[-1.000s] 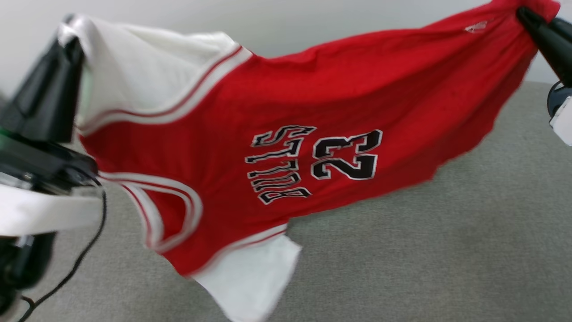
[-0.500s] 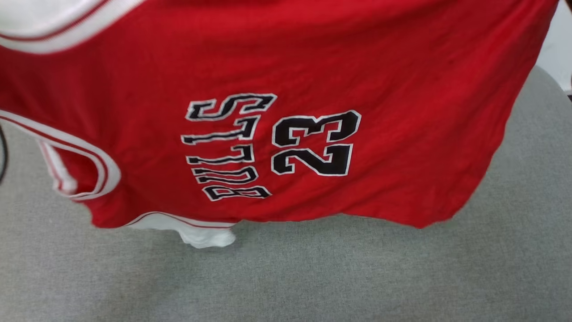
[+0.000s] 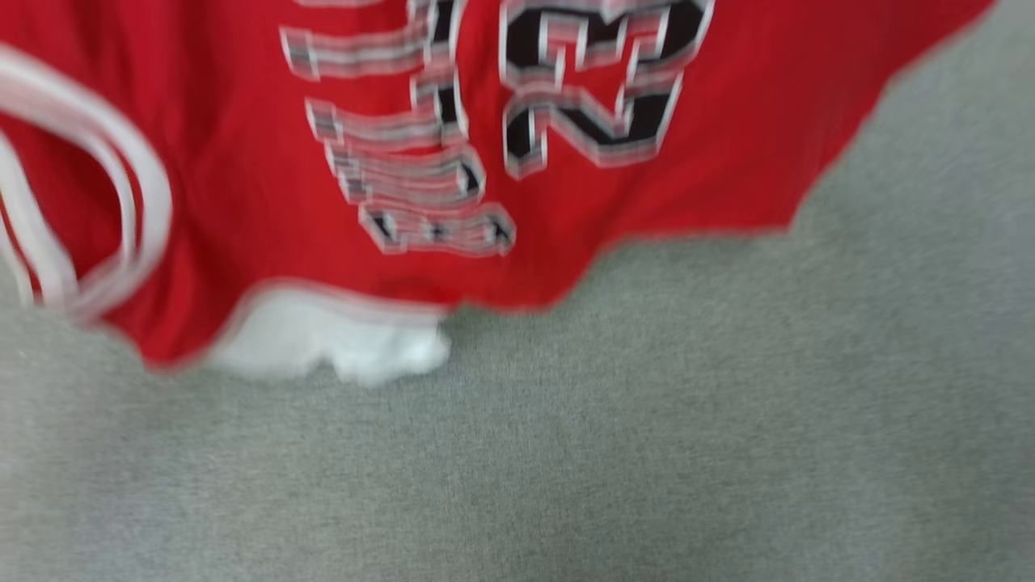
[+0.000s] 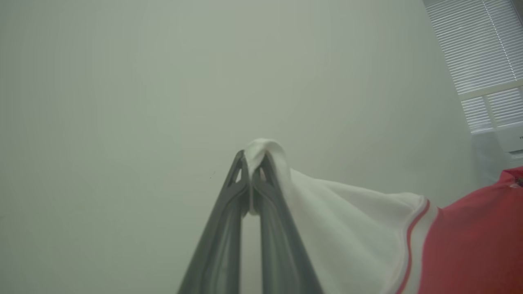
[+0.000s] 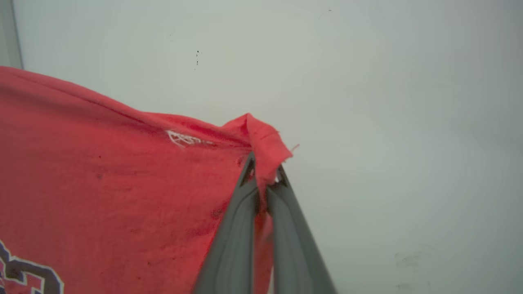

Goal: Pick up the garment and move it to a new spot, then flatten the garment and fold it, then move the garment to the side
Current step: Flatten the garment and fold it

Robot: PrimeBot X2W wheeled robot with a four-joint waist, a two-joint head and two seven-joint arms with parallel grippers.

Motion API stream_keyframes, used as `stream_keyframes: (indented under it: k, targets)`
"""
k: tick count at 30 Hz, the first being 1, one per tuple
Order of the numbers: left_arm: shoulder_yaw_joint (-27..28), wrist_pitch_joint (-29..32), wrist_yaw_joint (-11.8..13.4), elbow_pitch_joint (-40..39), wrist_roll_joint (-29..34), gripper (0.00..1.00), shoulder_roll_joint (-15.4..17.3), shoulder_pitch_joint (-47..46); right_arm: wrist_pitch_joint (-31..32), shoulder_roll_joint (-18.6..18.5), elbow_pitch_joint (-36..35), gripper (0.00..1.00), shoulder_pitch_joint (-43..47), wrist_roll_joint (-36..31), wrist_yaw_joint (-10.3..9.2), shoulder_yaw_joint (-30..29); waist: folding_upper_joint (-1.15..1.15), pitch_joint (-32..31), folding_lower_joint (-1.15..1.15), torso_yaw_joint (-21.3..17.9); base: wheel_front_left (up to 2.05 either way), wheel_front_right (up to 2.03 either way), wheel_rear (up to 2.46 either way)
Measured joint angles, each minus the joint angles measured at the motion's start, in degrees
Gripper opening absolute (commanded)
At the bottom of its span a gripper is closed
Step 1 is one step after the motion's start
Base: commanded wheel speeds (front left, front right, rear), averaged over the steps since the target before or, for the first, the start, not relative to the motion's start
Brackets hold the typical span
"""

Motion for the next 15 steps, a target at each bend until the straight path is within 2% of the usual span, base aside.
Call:
stream_keyframes:
  k: [2,9,15]
  targets:
    - [-1.5,0.7,-1.8,3.5,0.8,0.0,-1.0,-6.1,-1.5,-1.1,2.5,0.0,-3.7,-1.5,0.02,0.8,0.0,2.6,0.0,0.1,0.0,0.0,0.0]
    - [-7.6,2.5,-6.5,19.9,5.7,0.0,-7.7,-29.1,-7.8,-1.8,14.9,0.0,-18.8,-6.1,0.02,3.7,0.0,11.3,0.01,0.5,0.0,0.0,0.0]
    - [-10.9,0.6,-9.8,35.3,9.3,0.0,-14.0,-44.1,-14.7,-1.2,26.9,0.0,-30.2,-10.4,0.04,6.0,0.0,17.6,0.01,0.9,0.0,0.0,0.0]
